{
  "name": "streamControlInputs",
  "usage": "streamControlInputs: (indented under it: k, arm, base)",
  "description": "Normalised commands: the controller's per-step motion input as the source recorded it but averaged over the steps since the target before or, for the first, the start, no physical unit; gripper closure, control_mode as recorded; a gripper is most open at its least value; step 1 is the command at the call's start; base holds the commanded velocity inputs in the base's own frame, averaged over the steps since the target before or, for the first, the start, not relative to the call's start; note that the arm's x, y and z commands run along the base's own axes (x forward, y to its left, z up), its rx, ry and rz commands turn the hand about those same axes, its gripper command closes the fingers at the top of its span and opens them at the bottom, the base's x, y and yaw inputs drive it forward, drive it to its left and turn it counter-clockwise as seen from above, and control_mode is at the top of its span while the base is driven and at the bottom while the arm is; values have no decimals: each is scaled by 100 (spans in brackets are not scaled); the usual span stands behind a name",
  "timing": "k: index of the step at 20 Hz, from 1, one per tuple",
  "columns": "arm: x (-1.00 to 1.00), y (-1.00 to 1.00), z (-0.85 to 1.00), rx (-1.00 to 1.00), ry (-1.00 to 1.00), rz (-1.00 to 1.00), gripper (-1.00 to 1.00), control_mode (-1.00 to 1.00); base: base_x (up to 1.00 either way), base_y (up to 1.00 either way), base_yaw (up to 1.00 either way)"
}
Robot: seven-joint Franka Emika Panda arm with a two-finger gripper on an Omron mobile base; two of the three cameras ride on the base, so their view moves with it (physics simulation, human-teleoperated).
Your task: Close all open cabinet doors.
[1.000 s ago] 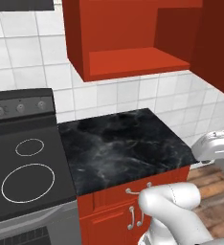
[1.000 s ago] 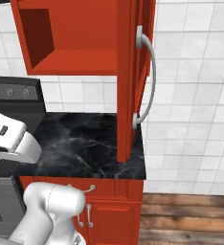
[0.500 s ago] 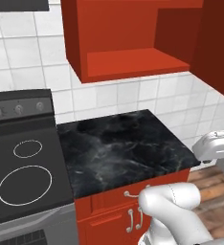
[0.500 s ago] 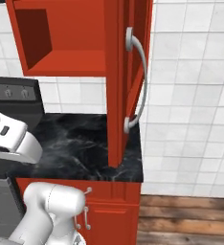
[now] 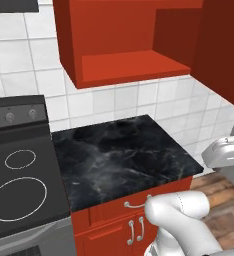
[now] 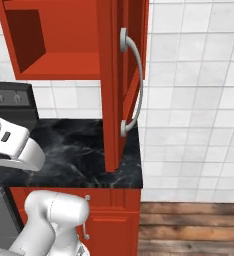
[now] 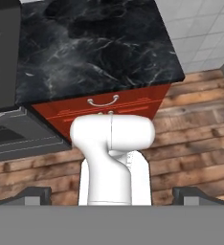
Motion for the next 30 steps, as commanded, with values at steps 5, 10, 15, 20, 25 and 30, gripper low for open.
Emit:
streamControlInputs:
  k: [5,10,15,20,25,30]
  arm:
    - [0,0,0,0,0,0,-100,100]
    - [0,0,0,0,0,0,-100,100]
    - [0,0,0,0,0,0,-100,100]
    - [0,0,0,0,0,0,-100,100]
    - [0,0,0,0,0,0,-100,-100]
    - [-33,-6,-3,0,-23,3,-100,-100]
  base:
    - [13,-6,-10]
    - [24,-7,-6]
    - [26,-1,0]
    - [1,0,0]
    - [0,0,0]
    - [0,0,0]
